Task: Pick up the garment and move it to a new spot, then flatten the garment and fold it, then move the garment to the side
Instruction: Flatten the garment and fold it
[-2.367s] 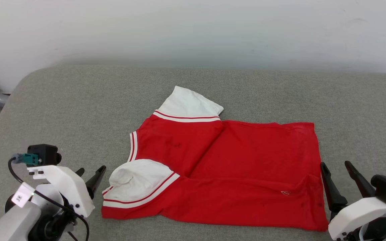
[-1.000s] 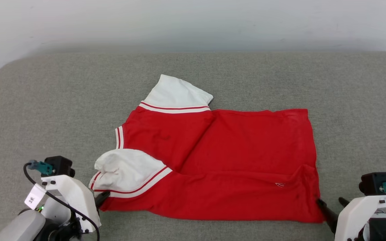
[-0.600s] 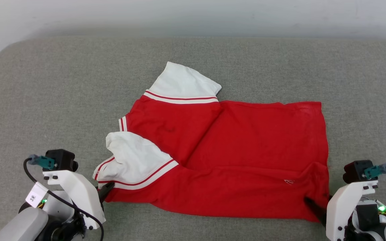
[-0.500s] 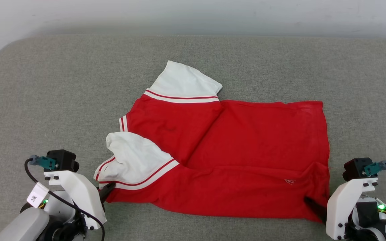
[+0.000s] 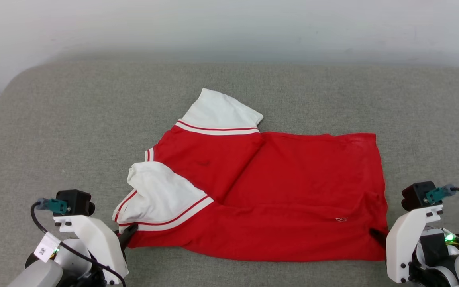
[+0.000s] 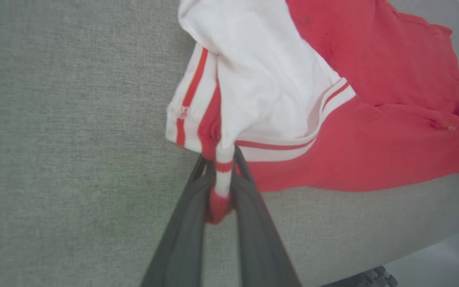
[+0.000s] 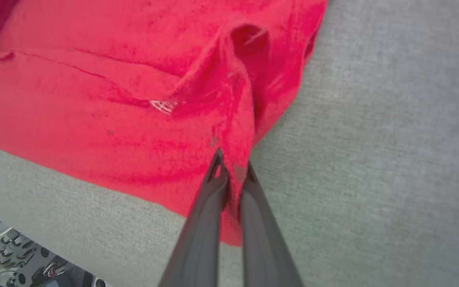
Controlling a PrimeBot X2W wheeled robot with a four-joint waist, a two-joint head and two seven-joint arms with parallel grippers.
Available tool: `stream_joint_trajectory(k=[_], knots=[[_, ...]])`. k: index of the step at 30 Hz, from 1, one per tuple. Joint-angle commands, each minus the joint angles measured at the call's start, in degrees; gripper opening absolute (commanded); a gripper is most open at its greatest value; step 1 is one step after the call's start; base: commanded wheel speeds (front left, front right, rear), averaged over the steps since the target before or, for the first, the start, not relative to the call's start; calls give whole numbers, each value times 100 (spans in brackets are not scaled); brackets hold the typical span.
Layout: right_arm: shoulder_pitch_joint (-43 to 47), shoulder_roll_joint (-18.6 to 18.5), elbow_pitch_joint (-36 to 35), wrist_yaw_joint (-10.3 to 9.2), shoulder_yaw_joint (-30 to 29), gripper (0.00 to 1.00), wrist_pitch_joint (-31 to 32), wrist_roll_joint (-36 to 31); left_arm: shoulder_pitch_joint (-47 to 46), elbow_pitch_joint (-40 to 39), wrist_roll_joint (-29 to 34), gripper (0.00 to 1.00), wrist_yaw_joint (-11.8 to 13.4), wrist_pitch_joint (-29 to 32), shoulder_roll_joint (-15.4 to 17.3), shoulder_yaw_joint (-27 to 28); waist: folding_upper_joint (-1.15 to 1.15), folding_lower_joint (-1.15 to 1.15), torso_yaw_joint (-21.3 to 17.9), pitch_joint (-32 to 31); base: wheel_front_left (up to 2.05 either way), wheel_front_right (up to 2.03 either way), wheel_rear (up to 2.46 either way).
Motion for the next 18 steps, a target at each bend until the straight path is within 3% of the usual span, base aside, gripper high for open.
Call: stream_joint_trajectory(k=[1,14,18], knots=[[118,-58,-72,-6,36,0,-50,38,120,-50,52,0,45,-93,13,17,0,0,1,-221,0,0,0],[1283,-51,-595,-6,-107,0,36,173,1287,-530,-250,0,611,-203,288,74,0,0,77,-1012,0,0,0],[1630,13,-668,-6,-225,0,45,182,1587,-502,-406,0,641,-248,247,88,0,0,76,-1061,0,0,0]])
